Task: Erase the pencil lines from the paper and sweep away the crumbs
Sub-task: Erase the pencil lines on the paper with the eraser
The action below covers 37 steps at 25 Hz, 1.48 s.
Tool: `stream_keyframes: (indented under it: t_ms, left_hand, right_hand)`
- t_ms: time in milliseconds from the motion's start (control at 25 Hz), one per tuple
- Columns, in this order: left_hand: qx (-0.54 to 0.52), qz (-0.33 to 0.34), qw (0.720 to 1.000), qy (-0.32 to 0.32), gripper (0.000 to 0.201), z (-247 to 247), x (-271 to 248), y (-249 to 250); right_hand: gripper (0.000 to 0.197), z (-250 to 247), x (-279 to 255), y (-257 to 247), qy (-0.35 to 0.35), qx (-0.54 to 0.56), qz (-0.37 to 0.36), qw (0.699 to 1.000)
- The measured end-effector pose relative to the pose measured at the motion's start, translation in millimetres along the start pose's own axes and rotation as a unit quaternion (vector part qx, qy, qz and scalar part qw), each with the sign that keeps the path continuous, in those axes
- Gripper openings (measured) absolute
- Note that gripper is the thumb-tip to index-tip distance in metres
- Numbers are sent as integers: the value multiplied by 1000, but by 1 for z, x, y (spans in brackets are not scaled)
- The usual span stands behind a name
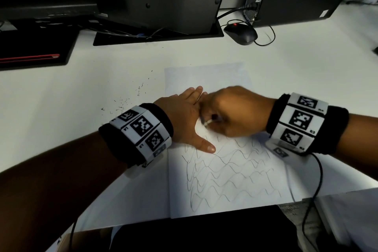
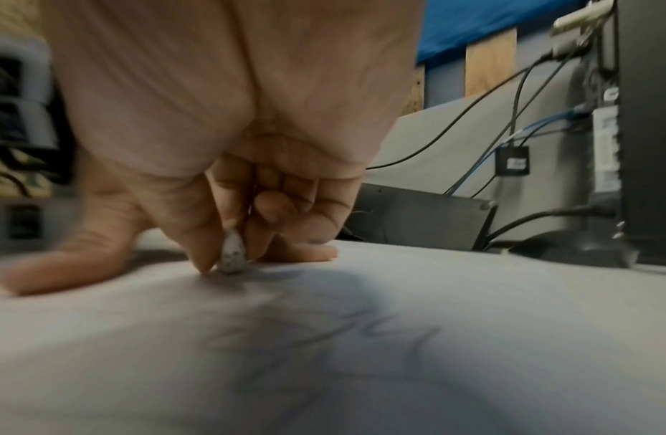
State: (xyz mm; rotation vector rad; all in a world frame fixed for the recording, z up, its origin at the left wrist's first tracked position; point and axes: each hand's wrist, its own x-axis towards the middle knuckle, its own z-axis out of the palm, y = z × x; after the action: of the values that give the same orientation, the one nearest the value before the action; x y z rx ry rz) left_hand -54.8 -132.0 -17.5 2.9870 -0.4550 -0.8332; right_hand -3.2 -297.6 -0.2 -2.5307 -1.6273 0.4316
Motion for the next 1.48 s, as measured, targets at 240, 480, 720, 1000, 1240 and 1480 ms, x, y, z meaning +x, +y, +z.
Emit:
stream_keyframes:
  t_ms: [240,480,720,1000,1240,1480]
  left_hand:
    - [-2,-5,1000,5,131,1,0,-1]
    - [1,-2,1000,7,133,0,-1,-1]
    - [14,-7,1000,1,134,1,-2,-1]
    - [26,-7,1000,-7,135,1,-1,-1]
    - [21,-6,1000,-12,136,1,-1,-2]
    - [28,-26,999,-21,137,4,-14,-5]
  right_hand:
    - [14,-8,2,10,21,-8,25,999]
    - [13,-5,-2,5,7,7,25,1000]
    - [14,-3,-7,3,-21,9,11,1000]
    - [14,-1,-9,0,-29,14,3,999]
    - [14,-1,-9,1,-32,34,2,999]
    - [15,-3,-6,25,71,96,52,991]
